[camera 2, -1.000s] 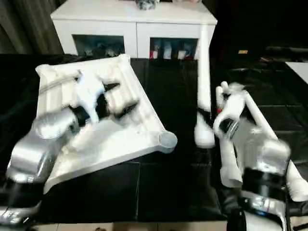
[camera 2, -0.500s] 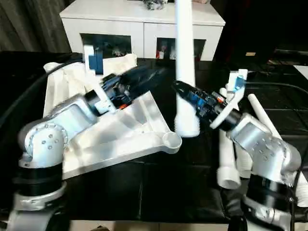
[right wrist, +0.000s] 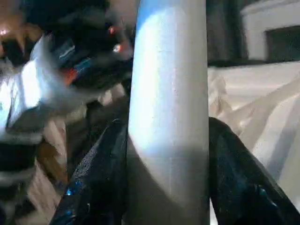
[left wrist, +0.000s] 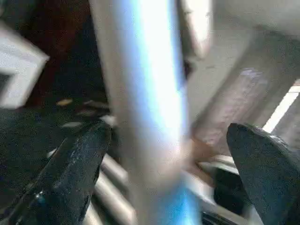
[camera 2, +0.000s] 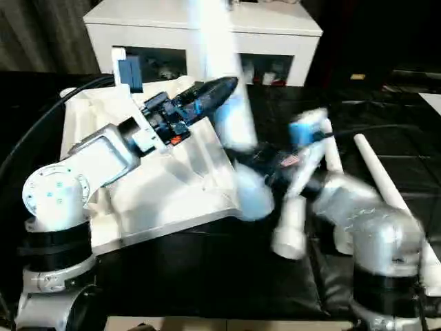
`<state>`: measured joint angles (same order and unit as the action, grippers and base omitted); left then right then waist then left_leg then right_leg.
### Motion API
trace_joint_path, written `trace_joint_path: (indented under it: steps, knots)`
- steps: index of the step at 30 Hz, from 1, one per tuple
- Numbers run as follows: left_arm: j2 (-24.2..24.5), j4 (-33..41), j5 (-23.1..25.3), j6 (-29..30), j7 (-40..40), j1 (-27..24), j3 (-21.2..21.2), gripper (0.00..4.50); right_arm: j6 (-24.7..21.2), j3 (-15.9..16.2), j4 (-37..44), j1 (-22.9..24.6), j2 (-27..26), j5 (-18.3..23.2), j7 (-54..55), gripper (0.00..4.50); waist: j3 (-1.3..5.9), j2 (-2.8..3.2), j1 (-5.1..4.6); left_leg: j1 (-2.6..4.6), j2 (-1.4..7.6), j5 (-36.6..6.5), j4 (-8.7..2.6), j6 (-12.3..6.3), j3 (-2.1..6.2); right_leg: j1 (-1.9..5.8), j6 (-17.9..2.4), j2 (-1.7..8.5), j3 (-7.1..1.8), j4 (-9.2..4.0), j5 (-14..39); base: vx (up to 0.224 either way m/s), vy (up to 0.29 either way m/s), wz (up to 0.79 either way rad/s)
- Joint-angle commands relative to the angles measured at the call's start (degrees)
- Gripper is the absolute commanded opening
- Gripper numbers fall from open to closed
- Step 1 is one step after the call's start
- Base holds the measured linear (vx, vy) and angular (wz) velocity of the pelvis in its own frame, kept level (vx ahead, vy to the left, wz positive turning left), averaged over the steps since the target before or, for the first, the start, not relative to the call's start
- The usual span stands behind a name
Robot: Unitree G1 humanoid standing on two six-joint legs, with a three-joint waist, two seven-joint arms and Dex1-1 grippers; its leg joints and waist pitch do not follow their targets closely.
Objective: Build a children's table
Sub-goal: Pick table leg
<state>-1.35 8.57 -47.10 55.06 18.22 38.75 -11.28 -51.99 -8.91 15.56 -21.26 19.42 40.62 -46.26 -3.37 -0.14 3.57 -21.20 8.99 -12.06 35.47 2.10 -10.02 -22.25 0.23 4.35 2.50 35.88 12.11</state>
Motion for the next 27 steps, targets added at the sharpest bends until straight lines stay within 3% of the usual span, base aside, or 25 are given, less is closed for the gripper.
trace_joint_path:
  steps: [1,4,6,9,12,14,21,27]
  knots:
    - [-0.2,-2.0,1.8,0.1,-3.6,1.2,0.1,4.5,2.8,2.0,1.6,-0.3,0.8,-2.5,1.1,1.84,3.51,-0.72,0.15,0.34,3.6,-3.5,-4.45,-1.25,1.44,2.65,-11.0,3.82,-2.58,-4.65,8.3,0.0,0.0,0.0]
    - [-0.1,-4.1,4.3,-0.8,-7.0,1.7,-0.4,4.5,5.5,4.2,1.0,-0.6,0.6,-5.9,3.0,1.84,3.47,-0.69,0.01,0.35,3.55,-3.9,-4.45,-0.78,1.43,2.6,-11.4,3.77,-2.6,-4.68,7.6,0.0,0.0,0.0]
    - [-0.6,-5.5,4.6,-1.3,-9.3,2.4,-1.8,4.5,9.6,7.6,-0.1,-0.7,1.6,-11.5,4.6,1.84,3.51,-0.63,0.09,0.32,3.6,-4.0,-4.44,-0.59,1.45,2.66,-11.7,3.87,-2.63,-4.6,7.4,0.0,0.0,0.0]
    - [-0.9,-6.4,4.2,-1.2,-11.1,3.1,-3.1,4.16,15.3,12.0,-1.3,-0.9,2.8,-18.6,6.8,1.84,3.54,-0.55,0.03,0.31,3.55,-3.6,-4.36,-0.16,1.44,2.67,-12.2,3.85,-2.61,-4.44,5.4,0.0,0.0,0.0]
    - [-0.9,-6.9,4.3,-1.2,-12.2,3.4,-3.4,4.1,19.3,15.7,-2.2,-1.2,3.4,-23.9,8.7,1.84,3.63,-0.58,-0.03,0.3,3.56,-3.2,-4.24,-0.66,1.4,2.81,-13.0,3.91,-2.68,-4.16,3.5,0.0,0.0,0.0]
    - [-1.0,-7.0,4.4,-1.1,-12.7,3.4,-3.3,3.75,22.1,18.2,-2.9,-1.6,3.5,-26.9,9.6,1.84,3.58,-0.63,-0.12,0.28,3.53,-3.4,-4.21,-1.43,1.36,2.78,-13.4,3.84,-2.7,-4.18,3.3,0.0,0.0,0.0]
    - [-1.7,-8.7,5.4,-0.9,-17.2,4.3,-4.8,3.31,27.0,19.3,-6.4,-3.2,0.1,-31.8,15.7,1.84,3.54,-0.66,-0.32,0.36,3.56,-4.3,-4.24,-1.76,1.34,2.69,-13.8,3.77,-2.71,-4.16,3.9,0.0,0.0,0.0]
    - [-2.1,-8.7,4.7,-0.6,-18.5,4.2,-4.9,2.89,29.7,19.7,-8.3,-3.8,-1.4,-34.1,18.0,1.84,3.75,-0.58,-0.25,0.34,3.55,-2.2,-4.06,-2.85,1.31,2.87,-14.8,3.69,-2.69,-3.66,-0.6,0.0,0.0,0.0]
